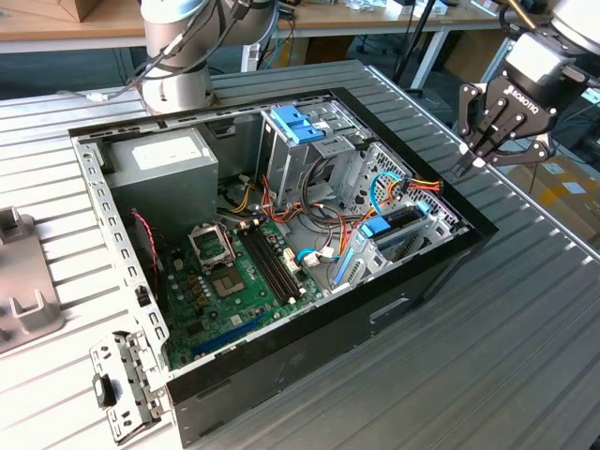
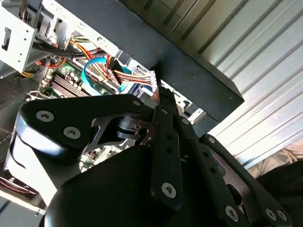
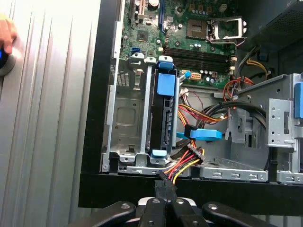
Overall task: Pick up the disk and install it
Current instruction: 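Insert the first disk wire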
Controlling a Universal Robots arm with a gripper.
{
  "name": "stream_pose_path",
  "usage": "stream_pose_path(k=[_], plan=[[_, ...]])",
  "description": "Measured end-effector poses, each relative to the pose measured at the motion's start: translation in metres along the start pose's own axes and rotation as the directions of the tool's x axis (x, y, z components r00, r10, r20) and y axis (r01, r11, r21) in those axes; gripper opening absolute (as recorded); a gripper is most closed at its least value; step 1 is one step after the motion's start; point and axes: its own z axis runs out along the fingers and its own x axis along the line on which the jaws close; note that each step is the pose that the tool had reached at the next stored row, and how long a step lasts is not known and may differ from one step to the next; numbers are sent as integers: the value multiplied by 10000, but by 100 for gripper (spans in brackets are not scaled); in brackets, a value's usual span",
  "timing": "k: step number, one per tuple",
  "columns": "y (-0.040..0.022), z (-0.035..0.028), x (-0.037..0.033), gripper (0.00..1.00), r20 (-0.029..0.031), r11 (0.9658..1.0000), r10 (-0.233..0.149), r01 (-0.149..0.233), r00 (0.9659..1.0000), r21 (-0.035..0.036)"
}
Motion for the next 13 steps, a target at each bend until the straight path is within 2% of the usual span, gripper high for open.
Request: stream_pose_path(k=[4,5,7,9,13], plan=[[0,3,1,11,-70,9974,-721,721,9974,-69],[0,4,1,11,-99,9948,-1018,1017,9948,-99],[0,4,0,11,-130,9905,-1371,1369,9905,-136],[0,5,1,11,-160,9849,-1724,1721,9849,-174],[0,6,1,11,-217,9699,-2427,2421,9699,-254]])
